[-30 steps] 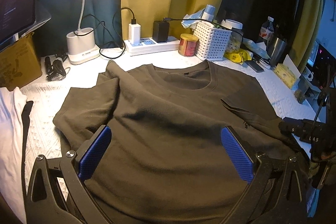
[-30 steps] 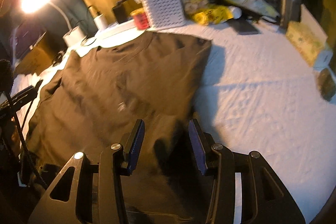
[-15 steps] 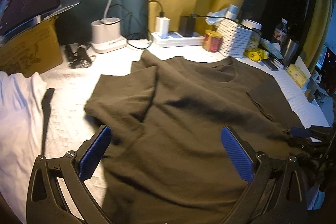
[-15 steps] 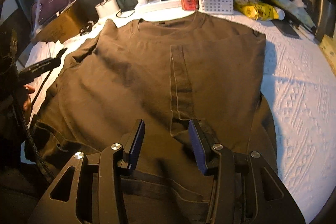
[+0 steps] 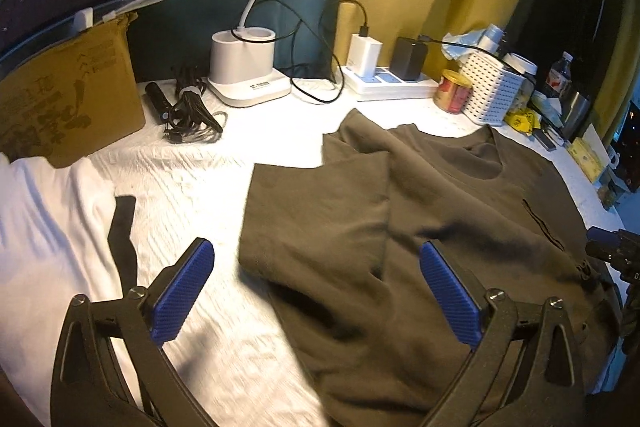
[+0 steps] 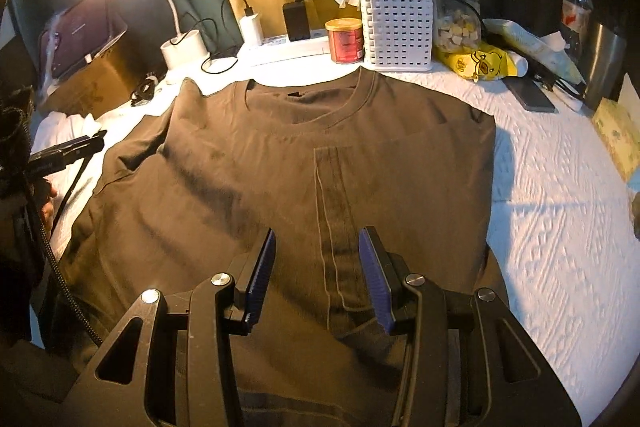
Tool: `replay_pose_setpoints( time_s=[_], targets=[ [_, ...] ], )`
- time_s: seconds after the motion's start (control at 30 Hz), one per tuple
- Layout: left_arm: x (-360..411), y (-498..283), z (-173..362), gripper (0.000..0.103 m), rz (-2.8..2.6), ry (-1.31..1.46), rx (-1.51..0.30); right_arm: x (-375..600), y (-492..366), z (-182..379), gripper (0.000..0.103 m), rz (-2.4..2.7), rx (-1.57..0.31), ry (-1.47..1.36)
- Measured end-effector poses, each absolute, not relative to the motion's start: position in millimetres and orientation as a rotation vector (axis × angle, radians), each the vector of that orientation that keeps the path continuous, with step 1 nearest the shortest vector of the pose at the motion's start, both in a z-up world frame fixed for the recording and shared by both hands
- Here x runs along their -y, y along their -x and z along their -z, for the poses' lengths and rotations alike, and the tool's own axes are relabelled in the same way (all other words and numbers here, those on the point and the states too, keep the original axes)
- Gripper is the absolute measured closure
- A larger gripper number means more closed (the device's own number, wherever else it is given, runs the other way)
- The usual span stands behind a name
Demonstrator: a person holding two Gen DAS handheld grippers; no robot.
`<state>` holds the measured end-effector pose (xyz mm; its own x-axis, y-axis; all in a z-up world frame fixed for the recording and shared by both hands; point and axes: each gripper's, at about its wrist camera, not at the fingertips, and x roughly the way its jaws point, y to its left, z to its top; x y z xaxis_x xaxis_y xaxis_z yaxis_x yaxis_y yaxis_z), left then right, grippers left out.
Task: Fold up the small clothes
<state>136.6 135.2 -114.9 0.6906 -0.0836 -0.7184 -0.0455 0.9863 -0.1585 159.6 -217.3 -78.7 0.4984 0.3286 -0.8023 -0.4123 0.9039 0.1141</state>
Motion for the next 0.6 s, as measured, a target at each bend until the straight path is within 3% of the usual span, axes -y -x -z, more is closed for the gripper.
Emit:
replay_pose_setpoints(
  time_s=[0.07,0.3,0.37,0.4,0.47,0.5,0.53,0.57,0.6],
  targets=[
    [-141,-147,119,0.013,0.021,0.168,-0.821,216,-162,79,0.057,-0.444,-0.948,0.099],
    [-152,-180,139,0.026,0.020,0.140,-0.888,217,-176,84,0.057,-0.423,-0.956,0.094],
    [-151,-187,147,0.048,0.016,0.132,-0.948,219,-179,86,0.057,-0.418,-0.962,0.090],
    [-150,-187,148,0.050,0.008,0.112,-0.946,220,-181,87,0.057,-0.416,-0.964,0.087],
    [-144,-186,149,0.070,0.009,0.062,-0.940,221,-183,88,0.057,-0.413,-0.966,0.084],
    [-143,-185,149,0.074,0.010,0.050,-0.938,222,-184,88,0.057,-0.413,-0.968,0.082],
    [-142,-184,149,0.087,0.016,0.048,-0.936,222,-185,88,0.057,-0.414,-0.968,0.080],
    [-142,-182,149,0.094,0.030,0.054,-0.937,222,-186,89,0.057,-0.416,-0.968,0.079],
    [-143,-179,148,0.094,0.030,0.063,-0.931,222,-186,89,0.057,-0.419,-0.968,0.079]
  ],
)
